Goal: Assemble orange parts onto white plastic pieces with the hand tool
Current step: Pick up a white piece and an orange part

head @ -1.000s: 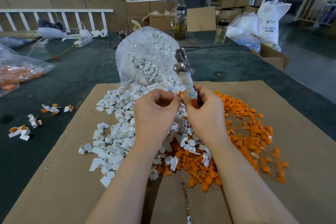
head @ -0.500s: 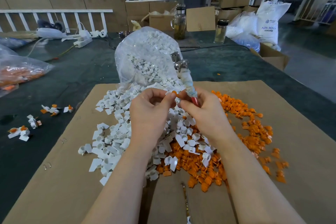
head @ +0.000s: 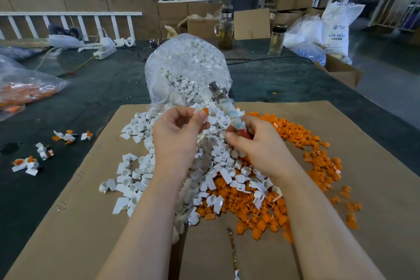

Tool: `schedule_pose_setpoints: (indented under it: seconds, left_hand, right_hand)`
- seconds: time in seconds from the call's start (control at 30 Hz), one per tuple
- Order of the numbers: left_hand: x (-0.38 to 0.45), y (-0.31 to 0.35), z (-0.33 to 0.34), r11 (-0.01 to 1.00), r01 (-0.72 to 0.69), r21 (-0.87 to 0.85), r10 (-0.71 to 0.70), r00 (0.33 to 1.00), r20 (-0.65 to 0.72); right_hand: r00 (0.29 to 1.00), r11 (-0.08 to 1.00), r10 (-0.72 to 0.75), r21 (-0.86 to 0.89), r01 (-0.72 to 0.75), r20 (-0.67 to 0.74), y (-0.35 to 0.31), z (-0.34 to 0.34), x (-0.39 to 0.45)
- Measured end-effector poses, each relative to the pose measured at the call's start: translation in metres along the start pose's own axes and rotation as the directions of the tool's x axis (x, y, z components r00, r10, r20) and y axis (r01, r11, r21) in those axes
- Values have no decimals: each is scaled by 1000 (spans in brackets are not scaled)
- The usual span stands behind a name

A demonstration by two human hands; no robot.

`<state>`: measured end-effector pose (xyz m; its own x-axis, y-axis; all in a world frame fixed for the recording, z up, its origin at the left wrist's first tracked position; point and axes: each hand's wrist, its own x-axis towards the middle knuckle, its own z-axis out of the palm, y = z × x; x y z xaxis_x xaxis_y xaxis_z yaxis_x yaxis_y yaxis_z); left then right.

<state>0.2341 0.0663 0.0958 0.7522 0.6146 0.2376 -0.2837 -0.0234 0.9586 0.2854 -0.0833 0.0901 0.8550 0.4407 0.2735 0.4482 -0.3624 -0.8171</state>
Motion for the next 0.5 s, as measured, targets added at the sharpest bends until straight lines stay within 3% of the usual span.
schedule_pose_setpoints:
  seconds: [0.17, 0.5]
  left_hand:
    - [-7, -2, 9, 972, -25, 234, 18, 999, 33]
    - [-9, -4, 9, 936, -85, 341, 63, 995, 76]
  right_hand:
    - [978, 992, -75, 87, 93, -194, -7, 11, 3]
    - [971, 993, -94, 47, 106, -221, -6, 13, 4]
